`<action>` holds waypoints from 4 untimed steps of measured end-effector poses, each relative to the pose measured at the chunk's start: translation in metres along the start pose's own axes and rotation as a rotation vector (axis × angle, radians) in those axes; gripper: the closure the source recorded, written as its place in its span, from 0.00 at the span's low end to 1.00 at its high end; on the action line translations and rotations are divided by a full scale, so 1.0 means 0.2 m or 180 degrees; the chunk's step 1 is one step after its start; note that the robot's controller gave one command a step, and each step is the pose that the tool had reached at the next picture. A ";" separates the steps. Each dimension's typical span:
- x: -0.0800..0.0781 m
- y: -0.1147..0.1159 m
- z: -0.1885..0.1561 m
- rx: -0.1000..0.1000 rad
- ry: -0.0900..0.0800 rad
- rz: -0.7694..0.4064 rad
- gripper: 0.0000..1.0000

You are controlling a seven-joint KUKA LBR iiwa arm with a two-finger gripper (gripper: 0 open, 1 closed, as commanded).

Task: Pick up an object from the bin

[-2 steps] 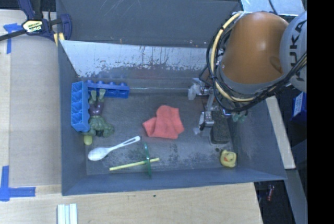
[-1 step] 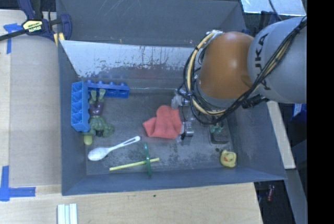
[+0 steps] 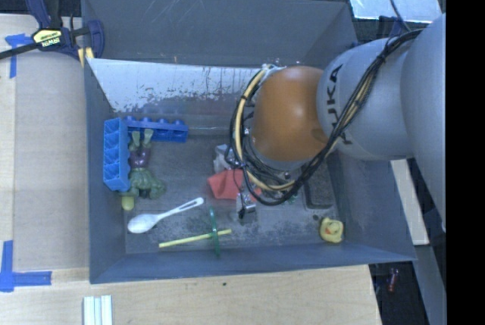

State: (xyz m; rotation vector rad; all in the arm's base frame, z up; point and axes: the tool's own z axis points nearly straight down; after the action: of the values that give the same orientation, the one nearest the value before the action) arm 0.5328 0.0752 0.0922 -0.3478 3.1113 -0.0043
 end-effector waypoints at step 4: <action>-0.20 -0.44 0.07 -0.0007 -0.0015 0.0317 1.00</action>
Offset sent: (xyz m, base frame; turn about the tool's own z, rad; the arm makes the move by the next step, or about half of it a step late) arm 0.0545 -0.0316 -0.0222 0.0713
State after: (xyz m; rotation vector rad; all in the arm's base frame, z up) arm 0.5915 -0.0018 0.0794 -0.1920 3.1202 0.0007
